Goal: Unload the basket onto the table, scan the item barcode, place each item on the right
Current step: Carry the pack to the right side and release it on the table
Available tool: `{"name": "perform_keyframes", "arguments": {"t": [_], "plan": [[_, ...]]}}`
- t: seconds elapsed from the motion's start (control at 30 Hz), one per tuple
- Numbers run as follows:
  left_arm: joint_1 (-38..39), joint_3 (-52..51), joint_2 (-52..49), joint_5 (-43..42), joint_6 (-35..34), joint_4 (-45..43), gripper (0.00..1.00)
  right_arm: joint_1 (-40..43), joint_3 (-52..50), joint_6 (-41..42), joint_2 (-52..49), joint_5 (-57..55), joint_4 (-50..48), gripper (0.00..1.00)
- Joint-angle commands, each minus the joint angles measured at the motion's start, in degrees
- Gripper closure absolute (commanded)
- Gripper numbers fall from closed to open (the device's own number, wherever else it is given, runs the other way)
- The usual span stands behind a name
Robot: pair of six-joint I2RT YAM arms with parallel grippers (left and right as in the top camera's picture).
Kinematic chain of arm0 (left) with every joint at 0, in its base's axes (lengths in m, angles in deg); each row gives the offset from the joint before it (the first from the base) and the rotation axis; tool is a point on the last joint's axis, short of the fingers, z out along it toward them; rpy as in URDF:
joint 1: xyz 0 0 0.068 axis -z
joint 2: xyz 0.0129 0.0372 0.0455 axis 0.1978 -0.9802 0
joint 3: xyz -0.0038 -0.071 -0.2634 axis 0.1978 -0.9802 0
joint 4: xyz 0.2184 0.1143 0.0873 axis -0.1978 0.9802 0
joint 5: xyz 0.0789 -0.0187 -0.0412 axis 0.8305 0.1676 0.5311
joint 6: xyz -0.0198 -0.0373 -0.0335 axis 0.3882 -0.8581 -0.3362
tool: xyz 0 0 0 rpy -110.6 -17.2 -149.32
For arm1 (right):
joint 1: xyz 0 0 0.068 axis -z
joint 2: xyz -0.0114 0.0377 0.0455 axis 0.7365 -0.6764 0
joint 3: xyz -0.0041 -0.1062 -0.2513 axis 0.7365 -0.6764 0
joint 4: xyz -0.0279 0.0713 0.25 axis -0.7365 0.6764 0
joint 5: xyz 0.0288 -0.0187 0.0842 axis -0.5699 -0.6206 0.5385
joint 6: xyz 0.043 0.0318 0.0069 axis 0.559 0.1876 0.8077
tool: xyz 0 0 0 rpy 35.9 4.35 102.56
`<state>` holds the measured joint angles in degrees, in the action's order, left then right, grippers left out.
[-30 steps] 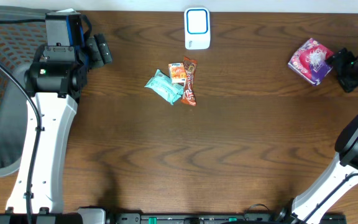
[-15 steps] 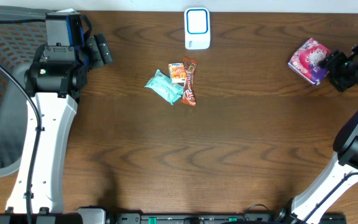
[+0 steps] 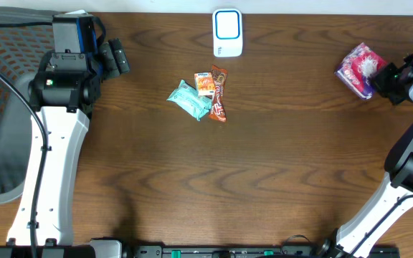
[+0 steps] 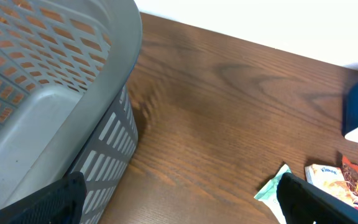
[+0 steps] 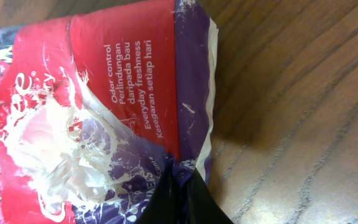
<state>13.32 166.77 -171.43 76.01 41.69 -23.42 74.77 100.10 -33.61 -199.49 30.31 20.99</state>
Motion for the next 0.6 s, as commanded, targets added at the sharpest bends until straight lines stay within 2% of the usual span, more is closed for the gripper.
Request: {"name": "perform_keyframes", "arguments": {"t": [0.0,0.47,0.57], "plan": [[-0.28,0.09,-0.44,0.72,-0.74,0.15,0.02,3.45,0.79,-0.13,0.17,0.98,0.72,0.99],[-0.28,0.09,-0.44,0.72,-0.74,0.15,0.02,18.16,1.05,10.38,10.32,-3.15,9.31,0.99],[-0.28,0.09,-0.44,0.72,-0.74,0.15,0.02,19.19,1.05,8.09,12.11,-0.87,9.7,0.99]]}}
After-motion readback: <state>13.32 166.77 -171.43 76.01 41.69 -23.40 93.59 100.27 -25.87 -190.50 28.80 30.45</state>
